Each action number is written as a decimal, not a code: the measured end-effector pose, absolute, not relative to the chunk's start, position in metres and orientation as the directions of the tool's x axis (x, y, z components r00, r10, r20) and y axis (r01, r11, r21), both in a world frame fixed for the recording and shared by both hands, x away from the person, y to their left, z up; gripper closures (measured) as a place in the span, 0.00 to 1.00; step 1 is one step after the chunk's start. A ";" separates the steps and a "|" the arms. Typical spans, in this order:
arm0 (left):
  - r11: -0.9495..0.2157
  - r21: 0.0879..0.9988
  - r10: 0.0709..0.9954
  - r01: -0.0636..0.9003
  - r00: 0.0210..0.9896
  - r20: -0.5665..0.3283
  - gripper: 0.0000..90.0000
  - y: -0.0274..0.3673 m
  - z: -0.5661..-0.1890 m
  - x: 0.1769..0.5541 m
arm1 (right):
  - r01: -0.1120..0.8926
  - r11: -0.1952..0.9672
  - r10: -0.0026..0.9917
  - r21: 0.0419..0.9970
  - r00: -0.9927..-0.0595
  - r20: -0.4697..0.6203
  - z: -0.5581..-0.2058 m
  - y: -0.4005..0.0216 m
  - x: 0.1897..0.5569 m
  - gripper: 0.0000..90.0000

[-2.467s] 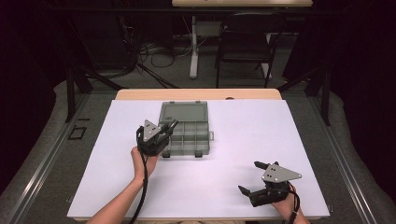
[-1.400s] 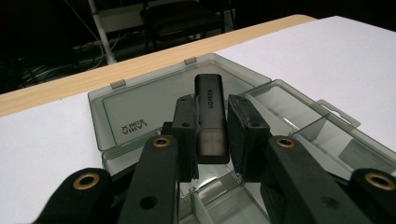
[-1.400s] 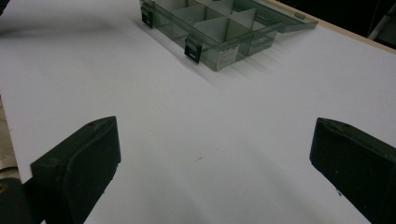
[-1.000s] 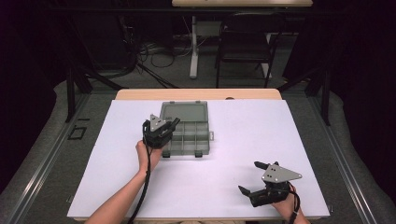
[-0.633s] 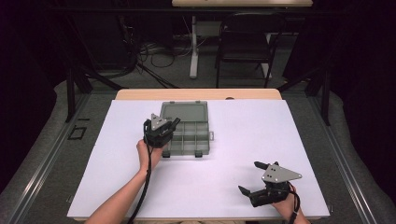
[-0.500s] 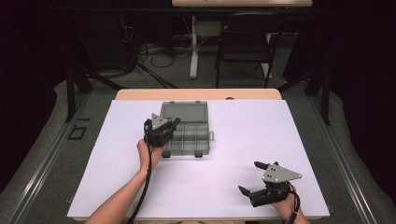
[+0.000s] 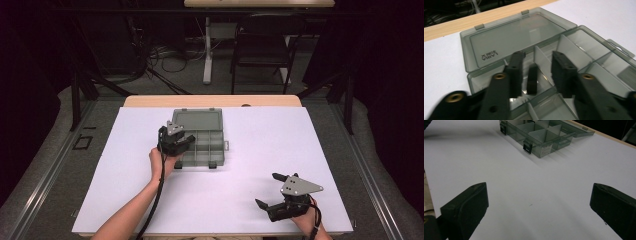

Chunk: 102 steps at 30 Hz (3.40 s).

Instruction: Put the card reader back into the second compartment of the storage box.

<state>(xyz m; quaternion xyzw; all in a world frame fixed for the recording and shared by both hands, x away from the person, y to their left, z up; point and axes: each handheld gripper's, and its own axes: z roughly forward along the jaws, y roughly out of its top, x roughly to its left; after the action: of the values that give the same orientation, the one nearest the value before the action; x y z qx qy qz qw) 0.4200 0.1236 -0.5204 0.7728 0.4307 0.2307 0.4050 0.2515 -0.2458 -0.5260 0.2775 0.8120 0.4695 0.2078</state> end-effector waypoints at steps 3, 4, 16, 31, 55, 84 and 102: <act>-0.297 0.821 0.850 0.487 0.526 -0.004 0.45 0.125 -0.518 0.421 | 0.252 0.404 0.645 0.879 -0.760 -0.078 -0.526 -0.247 0.251 0.02; -0.304 0.816 0.849 0.491 0.529 -0.002 0.39 0.126 -0.517 0.421 | 0.252 0.404 0.645 0.879 -0.760 -0.079 -0.526 -0.247 0.251 0.02; -0.320 0.818 0.812 0.477 0.583 -0.022 0.08 0.136 -0.505 0.408 | 0.255 0.402 0.646 0.880 -0.760 -0.074 -0.526 -0.248 0.251 0.02; -0.351 0.815 0.779 0.461 0.627 -0.019 0.00 0.144 -0.497 0.378 | 0.260 0.403 0.650 0.878 -0.756 -0.074 -0.526 -0.248 0.251 0.02; -0.356 0.831 0.750 0.426 0.661 -0.017 0.00 0.164 -0.496 0.320 | 0.254 0.406 0.649 0.878 -0.757 -0.081 -0.526 -0.248 0.250 0.02; -0.350 0.832 0.746 0.430 0.665 -0.030 0.00 0.188 -0.512 0.282 | 0.258 0.404 0.649 0.878 -0.757 -0.076 -0.526 -0.247 0.250 0.02; -0.309 0.840 0.761 0.446 0.646 -0.064 0.00 0.208 -0.524 0.264 | 0.265 0.404 0.650 0.876 -0.756 -0.071 -0.526 -0.248 0.251 0.02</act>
<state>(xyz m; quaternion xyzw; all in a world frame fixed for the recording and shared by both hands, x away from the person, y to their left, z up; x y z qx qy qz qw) 0.2636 0.2081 -0.5235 0.7896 0.3822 0.1759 0.4467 0.2510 -0.2475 -0.5263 0.2818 0.8121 0.4676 0.2061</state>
